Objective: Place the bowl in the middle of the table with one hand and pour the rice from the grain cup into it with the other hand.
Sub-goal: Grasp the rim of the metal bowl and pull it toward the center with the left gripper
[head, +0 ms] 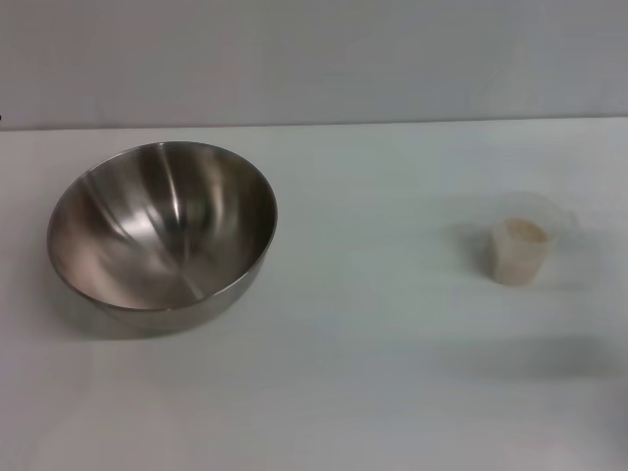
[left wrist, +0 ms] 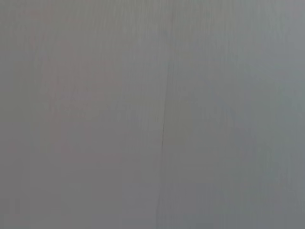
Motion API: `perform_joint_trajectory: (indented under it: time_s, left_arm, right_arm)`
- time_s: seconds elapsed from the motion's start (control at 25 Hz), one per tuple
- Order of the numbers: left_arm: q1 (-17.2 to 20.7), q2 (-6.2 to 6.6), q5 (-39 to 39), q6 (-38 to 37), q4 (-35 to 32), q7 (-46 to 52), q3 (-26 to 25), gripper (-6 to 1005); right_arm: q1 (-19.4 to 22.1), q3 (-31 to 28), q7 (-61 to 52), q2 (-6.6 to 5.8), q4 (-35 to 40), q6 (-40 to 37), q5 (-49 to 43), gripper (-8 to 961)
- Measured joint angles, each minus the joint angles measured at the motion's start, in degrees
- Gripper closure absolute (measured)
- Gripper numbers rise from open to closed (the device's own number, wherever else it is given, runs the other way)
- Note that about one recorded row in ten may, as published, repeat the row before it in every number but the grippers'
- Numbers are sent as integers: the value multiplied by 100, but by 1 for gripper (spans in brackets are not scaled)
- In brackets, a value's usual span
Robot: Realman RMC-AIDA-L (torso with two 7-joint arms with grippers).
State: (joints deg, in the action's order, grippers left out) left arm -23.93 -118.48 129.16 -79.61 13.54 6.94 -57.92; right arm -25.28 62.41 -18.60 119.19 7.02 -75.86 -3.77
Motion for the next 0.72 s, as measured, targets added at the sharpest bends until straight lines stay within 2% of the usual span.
perform_joint_trajectory:
  time_s: [0.72]
  left_arm:
    - [-10, 5, 49, -266, -6, -73, 79, 139]
  right_arm:
    - [76, -62, -36, 35, -93, -7, 4, 137]
